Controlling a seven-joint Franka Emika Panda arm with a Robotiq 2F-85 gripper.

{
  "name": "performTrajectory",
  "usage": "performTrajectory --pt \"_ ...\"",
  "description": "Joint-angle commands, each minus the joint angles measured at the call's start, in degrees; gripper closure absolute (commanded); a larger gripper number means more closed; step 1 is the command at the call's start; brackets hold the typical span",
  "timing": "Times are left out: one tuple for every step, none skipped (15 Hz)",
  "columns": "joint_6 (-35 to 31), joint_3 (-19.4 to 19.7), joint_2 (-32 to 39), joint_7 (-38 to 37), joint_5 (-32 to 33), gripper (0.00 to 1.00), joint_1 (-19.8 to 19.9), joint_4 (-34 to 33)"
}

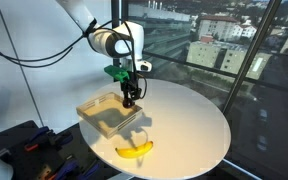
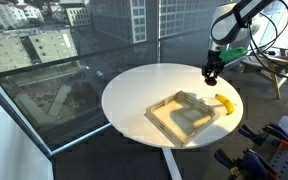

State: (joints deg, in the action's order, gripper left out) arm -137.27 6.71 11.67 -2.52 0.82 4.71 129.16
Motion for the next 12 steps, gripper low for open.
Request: performTrajectory --pt "-0.1 0.5 0.0 0.9 1.1 0.67 0.9 -0.4" --pt "-0.2 0.6 0.1 1.1 1.1 0.67 1.1 -0.5" --pt "-0.2 0.8 0.4 1.1 1.0 0.67 1.3 -0.7" --pt "-0.3 0.9 0.6 1.3 0.9 0.67 1.5 -0.9" --pt "-0.6 1.0 0.9 1.4 0.9 0.67 1.7 -1.1" --pt "-0.8 1.1 1.2 1.4 0.9 0.67 1.9 -1.2" --pt "-1.2 1.2 1.4 1.6 0.8 0.67 2.1 -1.4" --pt "-1.6 1.3 1.8 1.7 0.6 0.67 2.3 -1.6" --pt "-1.8 1.4 2.2 1.8 0.5 0.67 2.5 -1.8" --pt "-2.2 1.5 2.6 1.9 0.3 0.67 2.8 -2.0" --pt "-2.6 1.6 3.0 1.9 0.2 0.67 3.0 -2.2" --pt "-3.0 1.7 3.5 1.9 0.2 0.67 3.3 -2.4"
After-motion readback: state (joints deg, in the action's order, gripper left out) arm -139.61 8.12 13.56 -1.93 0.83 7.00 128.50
